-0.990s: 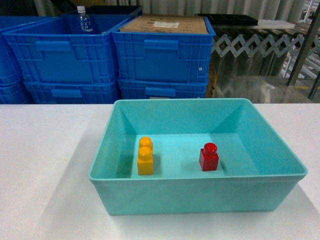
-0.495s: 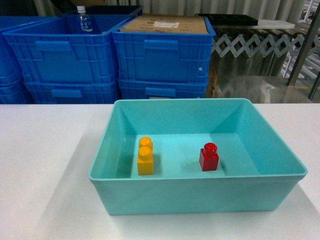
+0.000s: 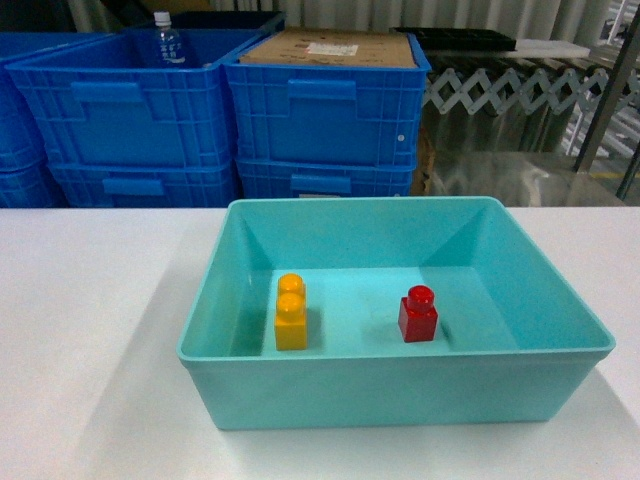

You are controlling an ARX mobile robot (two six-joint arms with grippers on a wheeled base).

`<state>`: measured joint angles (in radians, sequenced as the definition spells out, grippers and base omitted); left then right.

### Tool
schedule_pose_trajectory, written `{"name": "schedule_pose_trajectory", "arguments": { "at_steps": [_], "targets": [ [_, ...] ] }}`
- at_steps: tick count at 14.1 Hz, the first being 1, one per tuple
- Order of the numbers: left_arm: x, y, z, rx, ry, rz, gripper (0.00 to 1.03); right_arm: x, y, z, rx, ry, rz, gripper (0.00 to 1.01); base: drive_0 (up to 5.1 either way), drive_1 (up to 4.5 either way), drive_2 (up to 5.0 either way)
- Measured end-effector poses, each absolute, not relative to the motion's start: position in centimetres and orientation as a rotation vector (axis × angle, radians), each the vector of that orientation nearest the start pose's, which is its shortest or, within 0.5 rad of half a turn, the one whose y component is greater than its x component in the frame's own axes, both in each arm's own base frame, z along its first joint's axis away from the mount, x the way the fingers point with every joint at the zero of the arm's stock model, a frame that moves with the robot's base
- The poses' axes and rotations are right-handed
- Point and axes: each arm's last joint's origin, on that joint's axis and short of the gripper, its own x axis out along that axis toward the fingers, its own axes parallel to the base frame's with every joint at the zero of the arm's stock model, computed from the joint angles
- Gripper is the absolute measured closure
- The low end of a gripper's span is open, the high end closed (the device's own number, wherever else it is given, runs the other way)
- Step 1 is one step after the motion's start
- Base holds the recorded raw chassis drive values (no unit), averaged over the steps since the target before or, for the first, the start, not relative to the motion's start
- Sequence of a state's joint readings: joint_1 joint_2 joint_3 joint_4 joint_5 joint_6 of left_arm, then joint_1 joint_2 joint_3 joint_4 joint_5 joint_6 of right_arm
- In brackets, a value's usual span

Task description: Pick red block from blue box to shelf

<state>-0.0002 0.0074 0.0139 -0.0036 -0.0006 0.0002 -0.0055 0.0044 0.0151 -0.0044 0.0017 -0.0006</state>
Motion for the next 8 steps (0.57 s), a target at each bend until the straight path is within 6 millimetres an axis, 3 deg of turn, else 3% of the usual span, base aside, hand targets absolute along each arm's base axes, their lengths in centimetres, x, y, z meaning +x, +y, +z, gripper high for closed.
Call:
{"name": "schedule_pose_trajectory", "arguments": {
  "at_steps": [8],
  "targets": [
    [9.73, 0.00, 16.73, 0.000, -0.003, 0.000, 0.05, 9.70, -0.06, 16.79, 0.000, -0.006, -0.007, 0.03, 0.0, 0.00, 0.0]
  ]
}}
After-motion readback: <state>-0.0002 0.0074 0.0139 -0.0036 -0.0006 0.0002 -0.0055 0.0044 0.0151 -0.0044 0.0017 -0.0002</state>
